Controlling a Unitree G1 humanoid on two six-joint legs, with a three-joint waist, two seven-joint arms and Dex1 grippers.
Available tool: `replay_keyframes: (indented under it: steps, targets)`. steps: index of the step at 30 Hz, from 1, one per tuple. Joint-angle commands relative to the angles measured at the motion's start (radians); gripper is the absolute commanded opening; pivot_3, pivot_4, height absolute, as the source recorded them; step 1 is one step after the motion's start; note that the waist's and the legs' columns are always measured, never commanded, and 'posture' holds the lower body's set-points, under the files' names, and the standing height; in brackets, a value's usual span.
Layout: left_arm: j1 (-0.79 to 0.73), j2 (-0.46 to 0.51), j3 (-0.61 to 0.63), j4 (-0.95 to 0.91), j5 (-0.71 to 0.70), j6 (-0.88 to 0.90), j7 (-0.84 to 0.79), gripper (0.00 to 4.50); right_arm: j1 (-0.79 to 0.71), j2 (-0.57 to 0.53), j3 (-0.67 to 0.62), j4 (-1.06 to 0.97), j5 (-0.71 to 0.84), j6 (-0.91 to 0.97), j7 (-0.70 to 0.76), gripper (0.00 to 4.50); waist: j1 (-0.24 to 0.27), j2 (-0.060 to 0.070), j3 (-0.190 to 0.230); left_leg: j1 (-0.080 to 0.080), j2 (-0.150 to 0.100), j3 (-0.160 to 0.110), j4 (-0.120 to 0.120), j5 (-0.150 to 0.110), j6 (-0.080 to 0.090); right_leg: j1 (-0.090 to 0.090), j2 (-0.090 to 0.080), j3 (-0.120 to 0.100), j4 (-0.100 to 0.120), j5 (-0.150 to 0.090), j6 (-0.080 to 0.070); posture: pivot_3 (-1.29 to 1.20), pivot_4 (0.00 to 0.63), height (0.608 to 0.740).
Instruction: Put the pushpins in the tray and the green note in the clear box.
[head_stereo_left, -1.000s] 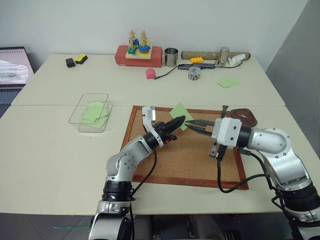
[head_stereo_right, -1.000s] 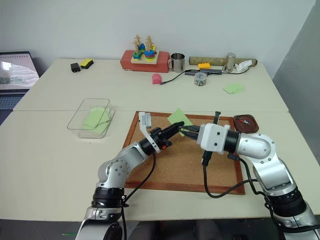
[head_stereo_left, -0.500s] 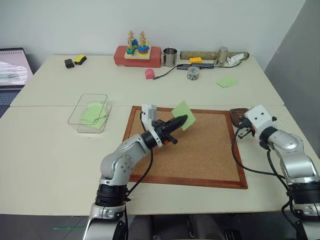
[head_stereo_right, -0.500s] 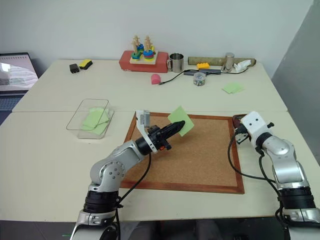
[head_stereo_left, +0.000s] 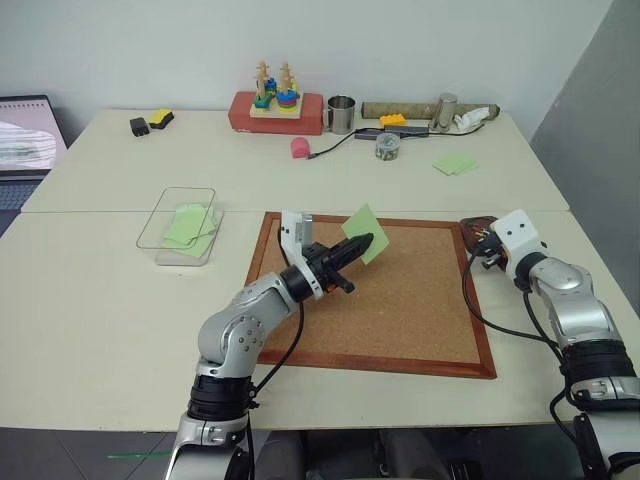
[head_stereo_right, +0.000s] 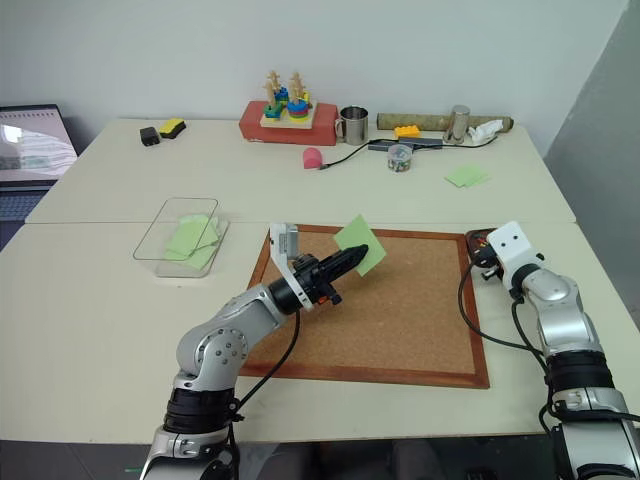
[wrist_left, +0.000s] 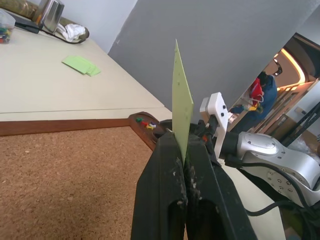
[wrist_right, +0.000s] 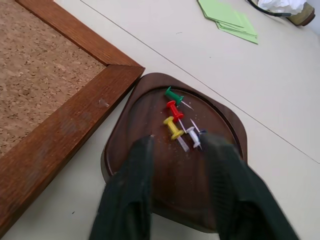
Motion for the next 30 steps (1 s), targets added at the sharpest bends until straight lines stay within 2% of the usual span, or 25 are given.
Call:
replay_keyframes:
  steps: [1, 6, 10, 14, 20, 25, 30]
  targets:
    - [-0.006, 0.002, -0.012, -0.036, 0.002, -0.015, -0.008, 0.0, -0.007, -0.006, -0.03, -0.055, 0.019, 0.002, 0.001, 2.62, 0.0, 0.0, 0.0, 0.0, 0.0, 0.0, 0.0, 0.0, 0.0, 0.0, 0.0, 0.0, 0.0, 0.0, 0.0, 0.0, 0.15, 0.74]
    - [-0.018, 0.026, 0.016, -0.06, -0.005, -0.016, 0.002, 0.0, 0.027, -0.045, -0.052, -0.216, 0.048, 0.051, 0.048, 3.72, 0.001, 0.0, 0.0, 0.0, 0.0, 0.0, 0.0, 0.0, 0.0, 0.0, 0.0, 0.0, 0.0, 0.0, 0.0, 0.0, 0.15, 0.74]
    - [-0.023, 0.089, 0.084, -0.114, -0.037, 0.002, 0.016, 0.0, 0.057, -0.084, -0.063, -0.428, 0.148, 0.095, 0.181, 3.72, -0.001, 0.0, 0.0, 0.0, 0.0, 0.0, 0.0, 0.0, 0.0, 0.0, 0.0, 0.0, 0.0, 0.0, 0.0, 0.0, 0.15, 0.74]
    - [-0.027, 0.196, 0.202, -0.128, -0.064, 0.019, 0.028, 0.0, 0.02, -0.074, -0.05, -0.659, 0.361, 0.212, 0.329, 3.72, -0.003, 0.0, 0.0, 0.0, 0.001, -0.001, 0.0, 0.0, 0.0, 0.0, 0.001, -0.001, 0.0, 0.0, 0.0, 0.0, 0.15, 0.74]
    - [-0.032, 0.382, 0.355, -0.045, -0.008, -0.023, 0.047, 0.0, -0.16, -0.007, 0.004, -0.779, 0.608, 0.541, 0.347, 3.72, -0.009, 0.001, 0.001, 0.0, 0.003, -0.004, 0.0, 0.0, 0.0, 0.0, 0.003, -0.002, 0.001, 0.0, -0.001, 0.0, 0.15, 0.74]
    - [-0.038, 0.521, 0.417, 0.107, 0.127, -0.122, 0.079, 0.0, -0.273, 0.033, 0.067, -0.742, 0.621, 0.609, 0.339, 3.72, 0.002, 0.0, 0.001, -0.001, 0.002, -0.005, 0.0, 0.0, 0.0, -0.001, 0.002, -0.005, 0.0, 0.0, -0.001, 0.0, 0.15, 0.74]
    - [-0.082, 0.57, 0.4, 0.283, 0.257, -0.211, 0.139, 0.0, -0.296, 0.04, 0.145, -0.698, 0.556, 0.556, 0.364, 3.72, 0.008, 0.0, 0.001, -0.003, 0.002, -0.006, 0.0, 0.0, 0.0, -0.001, 0.001, -0.006, -0.001, 0.0, -0.001, 0.0, 0.15, 0.74]
